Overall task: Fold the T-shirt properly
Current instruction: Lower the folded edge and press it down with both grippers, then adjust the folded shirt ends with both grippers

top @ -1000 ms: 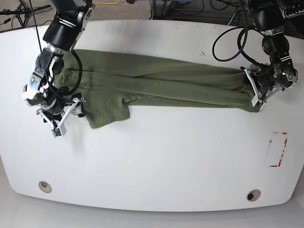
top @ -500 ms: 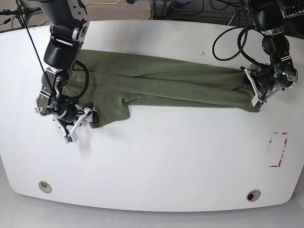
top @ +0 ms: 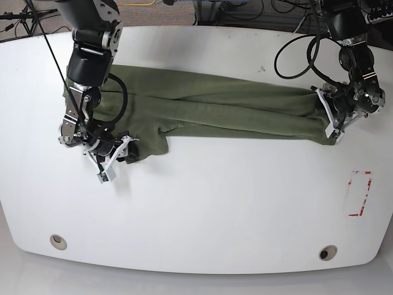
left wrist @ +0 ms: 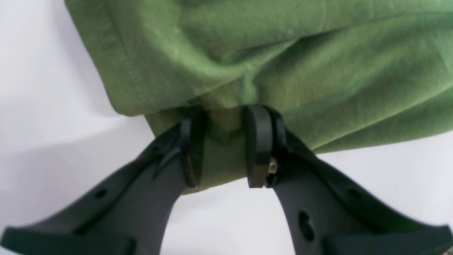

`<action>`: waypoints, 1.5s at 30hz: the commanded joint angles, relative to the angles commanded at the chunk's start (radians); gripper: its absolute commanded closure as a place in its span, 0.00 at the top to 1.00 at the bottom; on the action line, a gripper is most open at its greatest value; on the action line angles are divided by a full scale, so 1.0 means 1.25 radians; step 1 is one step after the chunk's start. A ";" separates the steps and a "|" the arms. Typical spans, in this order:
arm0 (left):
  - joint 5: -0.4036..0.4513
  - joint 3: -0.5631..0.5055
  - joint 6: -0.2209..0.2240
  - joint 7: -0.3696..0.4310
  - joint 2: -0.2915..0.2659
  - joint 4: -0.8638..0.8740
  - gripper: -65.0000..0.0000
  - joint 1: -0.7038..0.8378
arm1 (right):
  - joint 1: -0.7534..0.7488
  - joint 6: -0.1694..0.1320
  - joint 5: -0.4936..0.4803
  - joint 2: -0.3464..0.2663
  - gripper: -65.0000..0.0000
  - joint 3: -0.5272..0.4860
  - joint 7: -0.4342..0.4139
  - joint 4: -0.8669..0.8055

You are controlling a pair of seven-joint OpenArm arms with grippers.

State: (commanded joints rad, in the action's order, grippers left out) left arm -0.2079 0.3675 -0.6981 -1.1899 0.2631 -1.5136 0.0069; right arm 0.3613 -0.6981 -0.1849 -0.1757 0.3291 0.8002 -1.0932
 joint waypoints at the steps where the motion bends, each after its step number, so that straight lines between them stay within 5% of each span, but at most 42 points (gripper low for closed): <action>1: 0.000 0.000 0.000 0.000 0.000 0.000 0.26 0.000 | 0.000 0.000 0.000 0.000 0.00 0.000 0.000 -0.001; 5: 0.000 -0.002 0.000 0.000 0.000 0.000 0.26 0.000 | -0.009 0.000 -0.006 0.000 0.00 0.004 0.015 -0.115; 8: 0.000 -0.004 0.000 0.000 0.000 0.002 0.26 0.000 | -0.028 0.000 -0.056 -0.001 0.00 0.005 0.095 -0.225; 10: 0.000 -0.004 0.000 0.000 0.000 0.004 0.26 0.000 | -0.034 0.000 -0.141 -0.006 0.00 0.006 0.189 -0.302; 18: 0.000 -0.004 0.000 0.000 0.001 0.004 0.26 0.000 | -0.136 0.000 -0.427 -0.007 0.00 0.018 0.376 -0.480; 25: 0.000 -0.004 0.000 0.000 0.001 0.004 0.26 0.000 | -0.255 0.000 -0.626 -0.007 0.00 0.016 0.406 -0.501; 35: 0.000 -0.004 0.000 0.001 0.001 0.004 0.26 0.000 | -0.379 0.000 -0.749 -0.070 0.00 -0.053 0.406 -0.520; 38: 0.000 -0.005 0.000 0.001 0.001 0.004 0.26 0.000 | -0.405 0.000 -0.757 -0.083 0.14 -0.076 0.406 -0.551; 45: 0.000 -0.005 0.000 0.001 0.001 0.004 0.26 -0.001 | -0.438 0.000 -0.757 -0.129 0.67 -0.102 0.406 -0.632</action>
State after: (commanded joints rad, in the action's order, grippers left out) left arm -0.2079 0.3613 -0.6981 -1.1884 0.2647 -1.5090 0.0054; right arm -0.1864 -0.6981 -1.1316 -0.3368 0.2018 1.3080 -1.8834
